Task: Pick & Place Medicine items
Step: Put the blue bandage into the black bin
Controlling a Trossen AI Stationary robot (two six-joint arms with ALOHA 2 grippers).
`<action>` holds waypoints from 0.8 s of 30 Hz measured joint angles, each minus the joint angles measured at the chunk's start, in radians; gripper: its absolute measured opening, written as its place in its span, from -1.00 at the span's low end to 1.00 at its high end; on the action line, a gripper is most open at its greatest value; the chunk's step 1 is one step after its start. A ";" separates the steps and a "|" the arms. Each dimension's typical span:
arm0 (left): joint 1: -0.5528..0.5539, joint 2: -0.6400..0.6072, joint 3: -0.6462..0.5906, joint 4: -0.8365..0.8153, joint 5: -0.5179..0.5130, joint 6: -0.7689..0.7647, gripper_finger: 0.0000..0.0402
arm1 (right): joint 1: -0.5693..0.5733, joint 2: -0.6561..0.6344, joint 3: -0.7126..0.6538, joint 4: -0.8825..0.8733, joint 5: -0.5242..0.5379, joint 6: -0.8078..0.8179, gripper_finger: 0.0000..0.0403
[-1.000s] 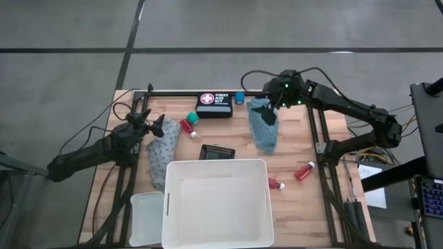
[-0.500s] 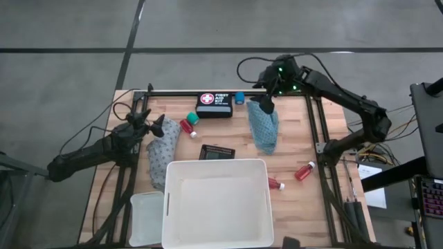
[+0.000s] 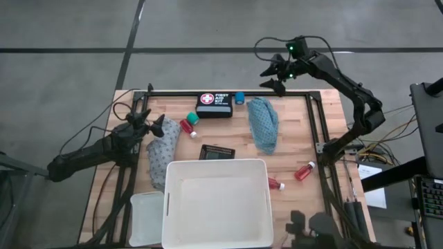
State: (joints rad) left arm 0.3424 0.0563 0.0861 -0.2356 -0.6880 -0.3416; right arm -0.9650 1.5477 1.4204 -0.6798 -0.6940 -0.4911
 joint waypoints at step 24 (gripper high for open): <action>0.000 0.000 0.000 0.000 0.000 0.000 0.96 | -0.107 0.198 0.000 -0.018 -0.049 -0.518 0.24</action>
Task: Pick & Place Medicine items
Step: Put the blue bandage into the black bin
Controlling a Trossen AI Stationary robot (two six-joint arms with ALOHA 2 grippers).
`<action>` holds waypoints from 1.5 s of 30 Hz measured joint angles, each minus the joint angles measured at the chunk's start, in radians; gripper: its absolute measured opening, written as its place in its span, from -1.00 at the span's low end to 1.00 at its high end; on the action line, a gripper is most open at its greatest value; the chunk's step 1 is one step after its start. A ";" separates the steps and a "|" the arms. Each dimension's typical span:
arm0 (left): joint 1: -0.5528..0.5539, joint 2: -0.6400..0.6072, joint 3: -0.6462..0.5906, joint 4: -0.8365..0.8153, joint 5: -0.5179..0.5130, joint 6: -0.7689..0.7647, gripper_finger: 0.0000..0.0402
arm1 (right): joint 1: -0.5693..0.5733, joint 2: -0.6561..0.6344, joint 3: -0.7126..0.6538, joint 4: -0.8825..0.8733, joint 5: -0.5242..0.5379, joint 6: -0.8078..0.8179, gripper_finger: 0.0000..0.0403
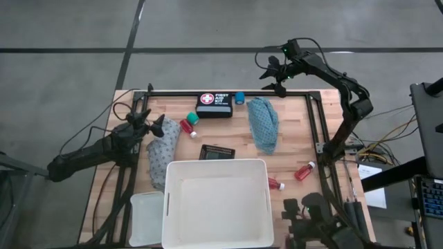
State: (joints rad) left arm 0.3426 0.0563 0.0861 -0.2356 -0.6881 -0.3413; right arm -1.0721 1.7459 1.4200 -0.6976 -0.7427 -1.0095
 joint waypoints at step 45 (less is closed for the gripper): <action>0.000 0.000 0.000 0.000 0.000 0.000 0.96 | 0.005 0.417 0.116 0.159 -0.236 -0.261 0.24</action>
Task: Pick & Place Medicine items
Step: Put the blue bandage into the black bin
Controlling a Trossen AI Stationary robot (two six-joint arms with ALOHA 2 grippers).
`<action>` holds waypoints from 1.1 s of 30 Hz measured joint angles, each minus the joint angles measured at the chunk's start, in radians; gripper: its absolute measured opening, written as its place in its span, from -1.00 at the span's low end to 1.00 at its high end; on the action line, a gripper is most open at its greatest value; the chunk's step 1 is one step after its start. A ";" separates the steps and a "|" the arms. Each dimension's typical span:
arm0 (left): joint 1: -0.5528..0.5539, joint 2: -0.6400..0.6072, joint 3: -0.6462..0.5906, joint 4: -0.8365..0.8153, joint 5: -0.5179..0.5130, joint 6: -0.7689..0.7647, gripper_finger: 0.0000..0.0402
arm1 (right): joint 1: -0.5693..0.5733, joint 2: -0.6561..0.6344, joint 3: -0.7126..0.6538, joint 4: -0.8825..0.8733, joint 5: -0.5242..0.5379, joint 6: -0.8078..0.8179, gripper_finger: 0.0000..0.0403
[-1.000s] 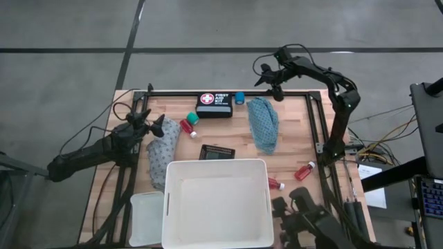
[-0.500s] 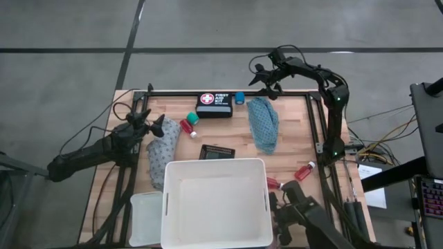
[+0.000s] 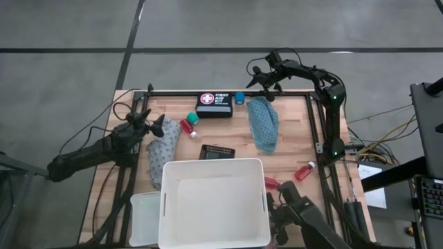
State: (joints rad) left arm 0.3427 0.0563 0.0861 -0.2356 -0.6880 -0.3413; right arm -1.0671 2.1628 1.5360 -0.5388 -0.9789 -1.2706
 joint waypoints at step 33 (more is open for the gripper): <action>0.000 0.000 0.000 0.000 0.000 0.000 0.96 | -0.011 -0.536 0.024 -0.215 0.274 0.692 0.24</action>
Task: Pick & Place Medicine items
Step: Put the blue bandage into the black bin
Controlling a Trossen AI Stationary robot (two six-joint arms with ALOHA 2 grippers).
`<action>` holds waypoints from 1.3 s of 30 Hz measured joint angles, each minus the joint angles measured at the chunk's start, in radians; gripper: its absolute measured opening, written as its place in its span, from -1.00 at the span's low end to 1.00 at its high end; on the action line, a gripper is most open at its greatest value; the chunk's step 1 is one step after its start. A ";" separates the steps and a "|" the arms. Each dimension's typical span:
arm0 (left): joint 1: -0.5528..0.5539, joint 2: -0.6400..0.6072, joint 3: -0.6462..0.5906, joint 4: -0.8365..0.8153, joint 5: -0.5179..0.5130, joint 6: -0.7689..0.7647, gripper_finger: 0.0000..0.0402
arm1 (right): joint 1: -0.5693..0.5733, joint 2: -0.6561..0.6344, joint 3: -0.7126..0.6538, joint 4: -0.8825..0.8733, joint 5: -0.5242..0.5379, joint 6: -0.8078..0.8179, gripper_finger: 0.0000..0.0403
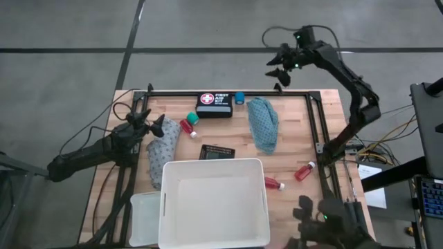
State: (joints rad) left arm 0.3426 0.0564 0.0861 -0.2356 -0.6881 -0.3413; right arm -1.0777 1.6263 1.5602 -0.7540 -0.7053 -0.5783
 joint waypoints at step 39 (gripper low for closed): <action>0.000 0.000 0.000 0.000 0.000 0.000 0.96 | 0.349 0.568 0.776 -0.354 0.448 0.958 0.23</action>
State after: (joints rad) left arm 0.3424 0.0566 0.0864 -0.2356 -0.6880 -0.3412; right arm -0.7288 2.1941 2.3363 -1.1085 -0.2575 0.3796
